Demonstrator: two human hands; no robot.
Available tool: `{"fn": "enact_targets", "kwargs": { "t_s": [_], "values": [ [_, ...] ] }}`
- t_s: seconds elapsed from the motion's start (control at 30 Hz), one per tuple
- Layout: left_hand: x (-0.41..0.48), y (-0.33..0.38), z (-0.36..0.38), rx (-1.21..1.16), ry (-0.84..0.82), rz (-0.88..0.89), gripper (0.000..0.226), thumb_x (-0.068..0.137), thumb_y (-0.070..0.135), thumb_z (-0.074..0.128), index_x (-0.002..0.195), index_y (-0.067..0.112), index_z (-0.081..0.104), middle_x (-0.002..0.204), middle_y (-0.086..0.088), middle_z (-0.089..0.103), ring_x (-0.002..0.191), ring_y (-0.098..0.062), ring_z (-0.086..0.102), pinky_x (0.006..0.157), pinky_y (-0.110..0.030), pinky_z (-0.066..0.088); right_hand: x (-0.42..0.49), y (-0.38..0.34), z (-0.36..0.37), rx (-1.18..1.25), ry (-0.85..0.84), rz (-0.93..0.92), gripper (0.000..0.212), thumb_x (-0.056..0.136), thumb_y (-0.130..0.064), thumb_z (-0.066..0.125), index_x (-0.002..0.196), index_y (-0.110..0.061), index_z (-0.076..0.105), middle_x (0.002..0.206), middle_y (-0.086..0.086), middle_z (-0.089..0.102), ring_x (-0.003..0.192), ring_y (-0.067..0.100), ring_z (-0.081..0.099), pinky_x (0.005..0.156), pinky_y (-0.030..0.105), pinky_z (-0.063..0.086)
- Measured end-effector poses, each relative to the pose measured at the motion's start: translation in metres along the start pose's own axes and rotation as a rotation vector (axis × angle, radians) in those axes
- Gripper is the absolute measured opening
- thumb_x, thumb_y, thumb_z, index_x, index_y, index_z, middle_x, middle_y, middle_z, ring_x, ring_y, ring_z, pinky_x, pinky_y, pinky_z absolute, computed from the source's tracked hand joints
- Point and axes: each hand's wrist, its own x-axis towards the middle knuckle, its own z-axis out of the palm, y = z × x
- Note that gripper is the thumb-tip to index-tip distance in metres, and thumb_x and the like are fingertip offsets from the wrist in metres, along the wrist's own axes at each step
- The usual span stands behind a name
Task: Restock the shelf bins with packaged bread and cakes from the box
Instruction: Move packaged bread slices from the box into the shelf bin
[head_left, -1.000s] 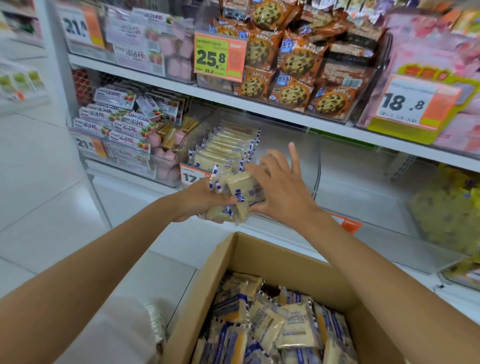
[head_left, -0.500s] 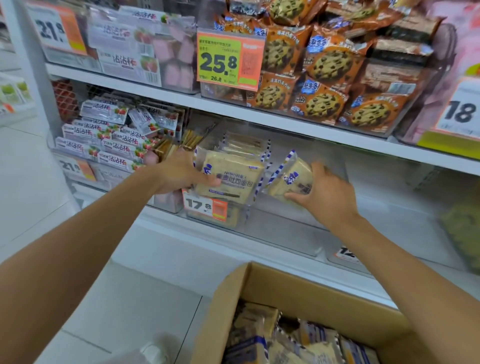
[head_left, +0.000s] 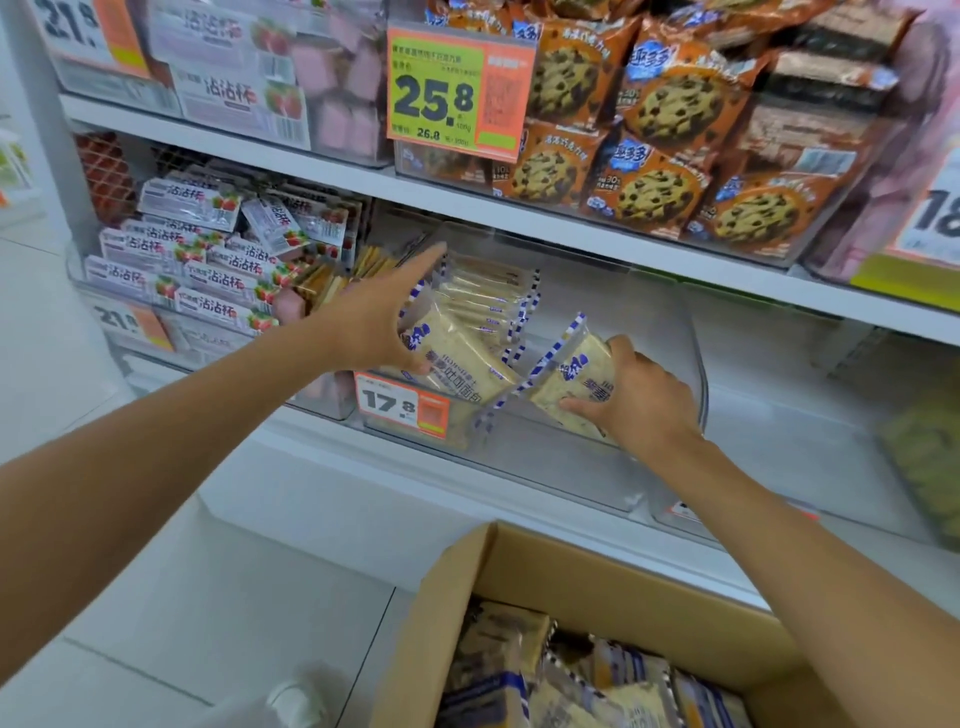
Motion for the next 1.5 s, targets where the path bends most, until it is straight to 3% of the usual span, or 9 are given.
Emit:
{"fn": "enact_targets", "kwargs": {
  "t_s": [0.07,0.13,0.23,0.33,0.57,0.93,1.07,1.23,1.5],
  "values": [
    [-0.006,0.0,-0.001,0.069,0.122,0.108,0.135,0.062,0.035,0.091,0.151,0.049,-0.01,0.158,-0.005,0.025,0.135,-0.028,0.041,0.106,-0.05,0.043,0.0,-0.002,0.0,-0.002,-0.011,0.001,0.073,0.072,-0.072,0.067,0.115,-0.019,0.039,0.099,0.003,0.063,0.085,0.03,0.063,0.061,0.032,0.04],
    [-0.011,0.009,0.004,0.227,0.237,0.267,0.11,0.073,0.048,0.071,0.155,0.039,-0.002,0.164,-0.003,0.015,0.148,-0.023,0.02,0.119,-0.051,0.022,-0.002,-0.004,0.0,0.0,-0.026,0.006,0.071,0.073,-0.07,0.067,0.115,-0.019,0.04,0.094,0.001,0.058,0.079,0.027,0.058,0.06,0.031,0.037],
    [-0.014,0.03,0.028,0.424,0.105,0.399,0.071,0.091,0.063,0.02,0.156,0.034,0.013,0.163,0.007,0.013,0.152,-0.013,0.004,0.121,-0.044,-0.008,-0.002,-0.007,-0.003,0.02,-0.053,0.025,0.069,0.075,-0.067,0.068,0.116,-0.02,0.039,0.09,-0.001,0.054,0.073,0.023,0.048,0.06,0.031,0.036],
    [-0.017,0.01,0.051,0.489,0.065,0.33,0.075,0.09,0.066,-0.002,0.156,0.035,0.015,0.164,0.004,0.017,0.152,-0.014,0.006,0.121,-0.046,-0.007,-0.002,-0.003,-0.003,0.032,-0.071,0.024,0.069,0.074,-0.067,0.069,0.115,-0.021,0.04,0.096,0.001,0.059,0.077,0.025,0.053,0.061,0.031,0.038],
    [-0.047,0.009,0.077,0.56,0.011,0.28,0.088,0.079,0.083,-0.008,0.155,0.043,0.011,0.165,-0.002,0.006,0.153,-0.028,0.003,0.119,-0.057,-0.006,0.001,-0.003,0.003,0.06,-0.091,0.036,0.071,0.072,-0.07,0.069,0.115,-0.021,0.039,0.096,0.001,0.06,0.077,0.025,0.054,0.06,0.032,0.04],
    [-0.036,0.004,0.056,0.413,-0.226,0.152,0.103,0.053,0.097,-0.017,0.147,0.057,-0.005,0.164,0.002,-0.012,0.15,-0.018,-0.017,0.12,-0.051,-0.01,0.004,-0.005,0.005,0.139,-0.157,0.029,0.063,0.081,-0.06,0.067,0.117,-0.019,0.037,0.097,0.001,0.057,0.08,0.023,0.054,0.063,0.034,0.042],
    [-0.004,0.011,0.043,0.282,-0.053,0.152,0.084,0.077,0.083,-0.006,0.153,0.047,0.005,0.166,0.004,0.003,0.152,-0.015,-0.006,0.122,-0.048,-0.004,0.019,-0.001,0.004,0.081,-0.152,-0.008,0.052,0.087,-0.048,0.065,0.116,-0.017,0.037,0.1,0.005,0.058,0.082,0.024,0.058,0.063,0.033,0.041],
    [0.055,0.031,0.067,0.186,-0.149,0.101,0.07,0.095,0.066,0.016,0.156,0.036,0.002,0.166,-0.001,-0.003,0.152,-0.015,-0.01,0.122,-0.045,-0.006,0.064,0.005,0.007,-0.009,-0.101,-0.016,0.061,0.087,-0.045,0.066,0.128,-0.011,0.037,0.111,0.01,0.058,0.094,0.03,0.058,0.07,0.034,0.04],
    [0.082,0.003,0.067,0.347,-0.227,0.038,0.095,0.07,0.09,0.0,0.153,0.046,-0.009,0.163,0.007,-0.018,0.148,-0.01,-0.022,0.121,-0.042,-0.013,0.155,0.001,0.049,-0.219,-0.032,-0.012,0.074,0.081,-0.048,0.069,0.138,-0.016,0.035,0.128,0.012,0.051,0.117,0.032,0.05,0.096,0.041,0.037]
  ]
}}
